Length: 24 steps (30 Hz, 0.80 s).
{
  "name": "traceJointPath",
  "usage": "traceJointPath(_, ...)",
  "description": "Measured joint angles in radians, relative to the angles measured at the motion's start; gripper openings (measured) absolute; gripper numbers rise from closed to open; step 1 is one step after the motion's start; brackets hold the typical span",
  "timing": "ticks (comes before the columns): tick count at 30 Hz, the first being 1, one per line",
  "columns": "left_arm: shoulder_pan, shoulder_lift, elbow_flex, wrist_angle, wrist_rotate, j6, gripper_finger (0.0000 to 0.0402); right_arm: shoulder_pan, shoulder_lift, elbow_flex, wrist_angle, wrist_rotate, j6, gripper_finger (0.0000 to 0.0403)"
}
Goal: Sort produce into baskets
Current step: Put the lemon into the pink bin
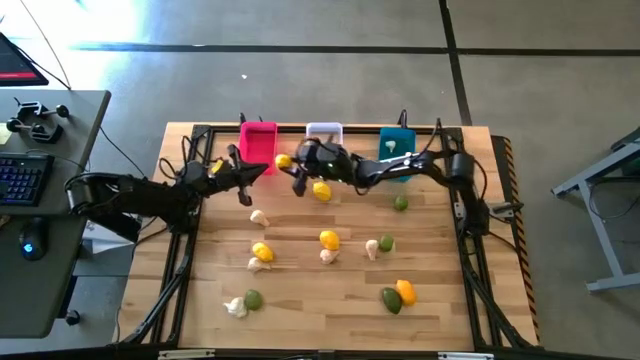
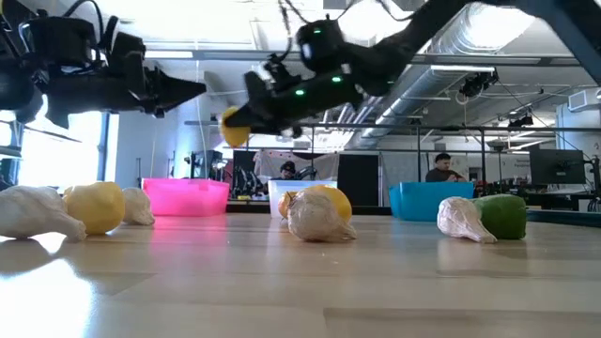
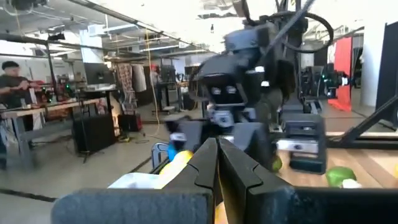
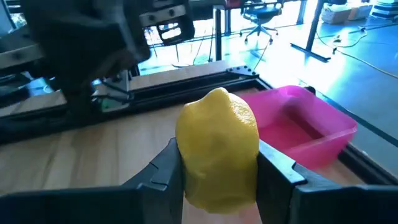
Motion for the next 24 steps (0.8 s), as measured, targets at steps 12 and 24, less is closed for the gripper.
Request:
traceJointPath(12, 0.000, -0.103, 0.000, 0.004, 0.003, 0.028, 0.0000, -0.054, 0.289, 0.482, -0.236, 0.000, 0.089, 0.0124)
traceJointPath(24, 0.031, -0.193, 0.000, -0.085, 0.052, 0.028, 0.0000, -0.085, 0.443, 0.711, -0.410, -0.010, 0.123, 0.0124)
